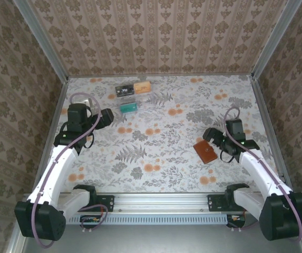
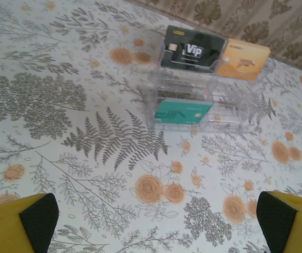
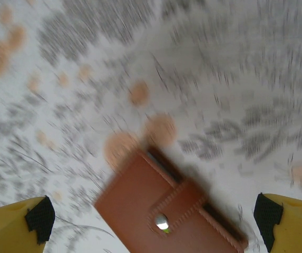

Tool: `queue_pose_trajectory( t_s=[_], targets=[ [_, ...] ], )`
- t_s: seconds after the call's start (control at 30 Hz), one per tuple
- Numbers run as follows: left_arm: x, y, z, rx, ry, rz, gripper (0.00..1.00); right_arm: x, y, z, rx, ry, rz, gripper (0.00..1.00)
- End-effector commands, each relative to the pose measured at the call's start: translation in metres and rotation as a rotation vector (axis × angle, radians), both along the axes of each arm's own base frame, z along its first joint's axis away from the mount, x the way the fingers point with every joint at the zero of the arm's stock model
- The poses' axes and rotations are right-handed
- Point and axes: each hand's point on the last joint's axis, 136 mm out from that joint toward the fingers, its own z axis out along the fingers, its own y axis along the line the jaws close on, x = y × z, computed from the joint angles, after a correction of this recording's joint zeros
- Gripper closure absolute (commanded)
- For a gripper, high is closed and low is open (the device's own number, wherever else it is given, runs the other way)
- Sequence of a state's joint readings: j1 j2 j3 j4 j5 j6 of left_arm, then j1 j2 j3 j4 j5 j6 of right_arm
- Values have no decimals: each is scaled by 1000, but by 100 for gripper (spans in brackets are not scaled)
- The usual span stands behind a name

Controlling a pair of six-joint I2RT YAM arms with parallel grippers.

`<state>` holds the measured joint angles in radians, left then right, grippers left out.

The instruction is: Take the credit cards out of the card holder

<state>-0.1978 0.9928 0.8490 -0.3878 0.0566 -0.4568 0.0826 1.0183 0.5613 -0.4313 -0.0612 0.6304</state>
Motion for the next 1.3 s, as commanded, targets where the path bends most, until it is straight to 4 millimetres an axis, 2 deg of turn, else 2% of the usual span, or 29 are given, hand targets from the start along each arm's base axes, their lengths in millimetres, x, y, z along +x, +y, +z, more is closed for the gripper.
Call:
queue_pose_trajectory(
  t_s=[0.0,0.13,0.23,0.6,0.87,1.0,1.2,1.23,1.27],
  targets=[
    [-7,-7,11,8,-7,-28,0,-11,11,-23,30,72,-4,0],
    [-9,-14,13,28,-6,-61,0,-7,22,-40,16,127,43,0],
    [-12,-17,13,31,2,-71,0,-5,39,-48,17,152,110,0],
    [-23,-18,11,34,2,-79,0,2,109,-43,47,139,279,0],
    [-30,-18,8,25,1,-82,0,17,165,-42,5,159,398,0],
    [-35,-18,8,23,-2,-86,0,25,163,-33,-95,164,389,0],
    [-41,-13,5,29,13,-59,0,33,137,-9,-353,156,391,0],
    [-41,-12,5,33,15,-54,0,35,135,-8,-380,163,396,1],
    [-42,-12,4,33,17,-53,0,37,134,-7,-404,173,406,8]
  ],
)
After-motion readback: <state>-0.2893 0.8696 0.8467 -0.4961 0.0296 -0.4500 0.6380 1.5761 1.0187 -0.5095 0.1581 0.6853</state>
